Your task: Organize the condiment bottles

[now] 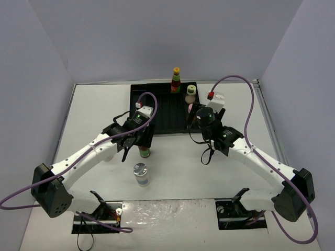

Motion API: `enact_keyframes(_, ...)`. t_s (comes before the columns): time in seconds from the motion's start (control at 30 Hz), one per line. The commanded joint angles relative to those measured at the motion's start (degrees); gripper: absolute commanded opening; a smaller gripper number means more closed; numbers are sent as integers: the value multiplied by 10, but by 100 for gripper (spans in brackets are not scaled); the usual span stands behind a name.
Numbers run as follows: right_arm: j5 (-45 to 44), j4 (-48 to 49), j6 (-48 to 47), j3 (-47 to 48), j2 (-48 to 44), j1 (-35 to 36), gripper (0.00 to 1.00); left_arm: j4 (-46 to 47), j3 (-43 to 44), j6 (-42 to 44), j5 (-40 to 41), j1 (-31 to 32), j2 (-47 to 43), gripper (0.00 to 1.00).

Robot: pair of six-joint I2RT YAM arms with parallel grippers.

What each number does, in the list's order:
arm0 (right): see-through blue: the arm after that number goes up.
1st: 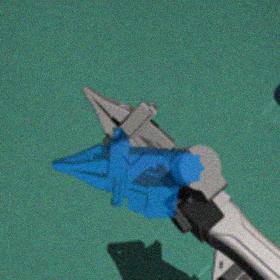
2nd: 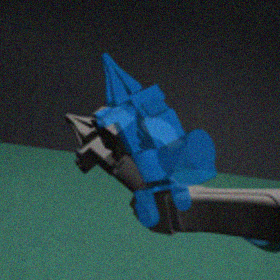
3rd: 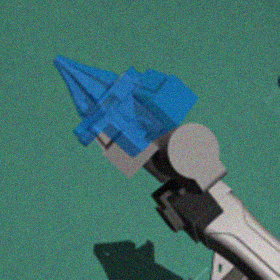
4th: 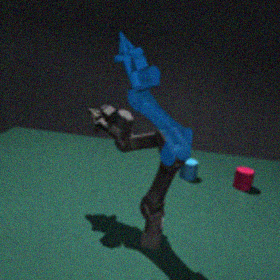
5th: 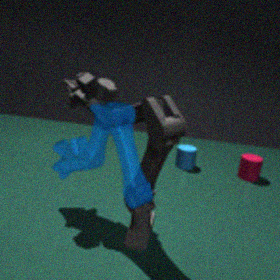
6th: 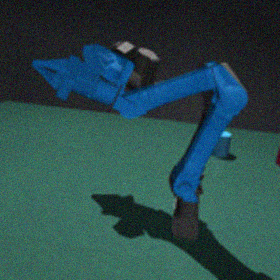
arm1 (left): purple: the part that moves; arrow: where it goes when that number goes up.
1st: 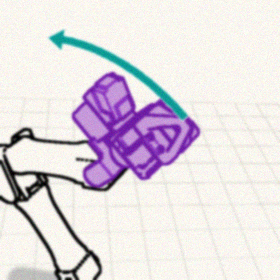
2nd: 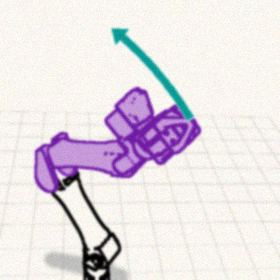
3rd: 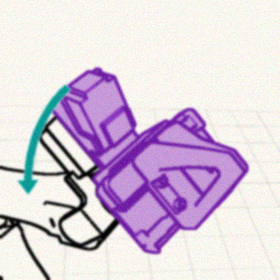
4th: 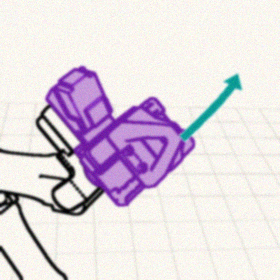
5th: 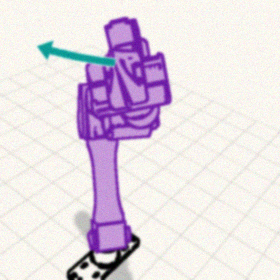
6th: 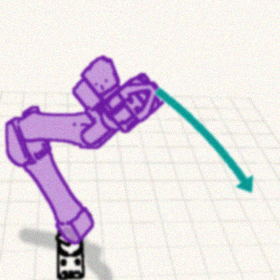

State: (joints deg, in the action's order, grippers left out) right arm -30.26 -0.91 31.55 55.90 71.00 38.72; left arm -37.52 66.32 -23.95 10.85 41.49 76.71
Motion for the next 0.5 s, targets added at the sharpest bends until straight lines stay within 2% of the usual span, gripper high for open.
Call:
enact_keyframes(0.0, -25, 26, 8, -1, -23, 5, 76, -1, 39, -4, 15, 4, 1, 54)
enact_keyframes(0.23, -27, 25, 4, -7, -28, 4, 76, -7, 48, -5, 19, 6, 8, 43)
enact_keyframes(0.33, -27, 25, 4, -12, -30, 3, 76, -11, 50, -6, 23, 7, 9, 32)
enact_keyframes(0.43, -26, 25, 4, -15, -34, 3, 76, -18, 56, -6, 26, 7, 8, 10)
enact_keyframes(0.47, -25, 25, 4, -17, -36, 3, 76, -18, 58, -6, 25, 8, 6, 6)
